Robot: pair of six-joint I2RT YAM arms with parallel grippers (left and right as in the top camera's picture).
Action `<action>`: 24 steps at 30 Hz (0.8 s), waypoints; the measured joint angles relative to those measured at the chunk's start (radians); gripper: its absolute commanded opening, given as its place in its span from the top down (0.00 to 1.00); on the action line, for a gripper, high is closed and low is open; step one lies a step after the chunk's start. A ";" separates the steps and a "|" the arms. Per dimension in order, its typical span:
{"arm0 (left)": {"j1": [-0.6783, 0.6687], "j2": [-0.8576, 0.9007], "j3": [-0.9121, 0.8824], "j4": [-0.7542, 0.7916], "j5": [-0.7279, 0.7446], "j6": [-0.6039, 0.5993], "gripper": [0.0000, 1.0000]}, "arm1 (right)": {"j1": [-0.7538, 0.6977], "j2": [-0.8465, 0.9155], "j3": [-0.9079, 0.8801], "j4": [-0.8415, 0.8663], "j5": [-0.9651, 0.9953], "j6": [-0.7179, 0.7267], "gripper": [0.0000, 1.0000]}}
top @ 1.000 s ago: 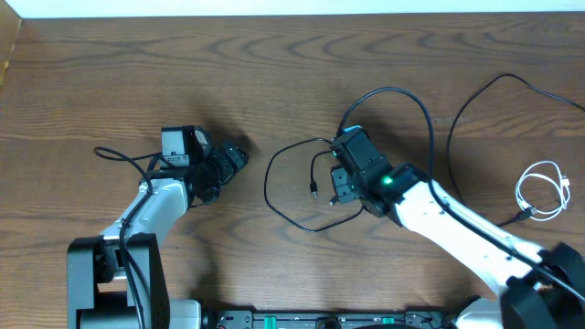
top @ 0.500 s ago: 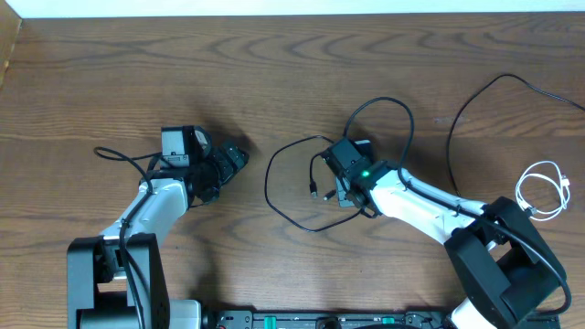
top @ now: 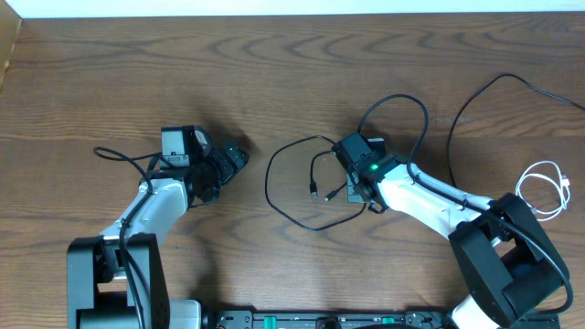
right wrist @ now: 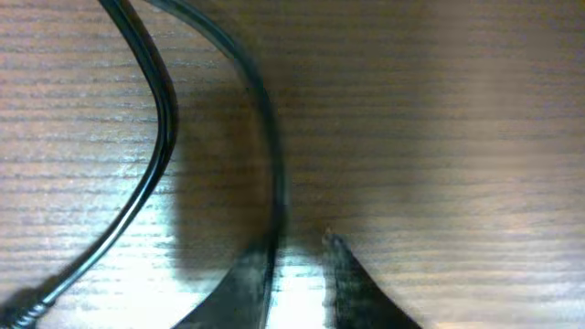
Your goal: Untangle cables
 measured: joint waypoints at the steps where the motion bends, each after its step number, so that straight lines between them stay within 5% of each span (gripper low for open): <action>1: 0.000 0.000 0.000 0.000 0.000 0.000 0.02 | 0.000 0.000 0.000 0.001 -0.004 0.001 0.99; 9: 0.000 0.000 0.000 0.000 0.000 0.000 0.02 | 0.000 0.002 0.002 -0.009 -0.011 0.012 0.99; 14: 0.000 0.000 0.000 0.000 0.000 0.000 0.02 | 0.000 -0.038 0.014 -0.158 -0.012 -0.012 0.99; 24: 0.000 0.000 0.000 0.000 0.000 0.000 0.02 | 0.006 -0.503 0.079 -0.085 -0.003 -0.129 0.99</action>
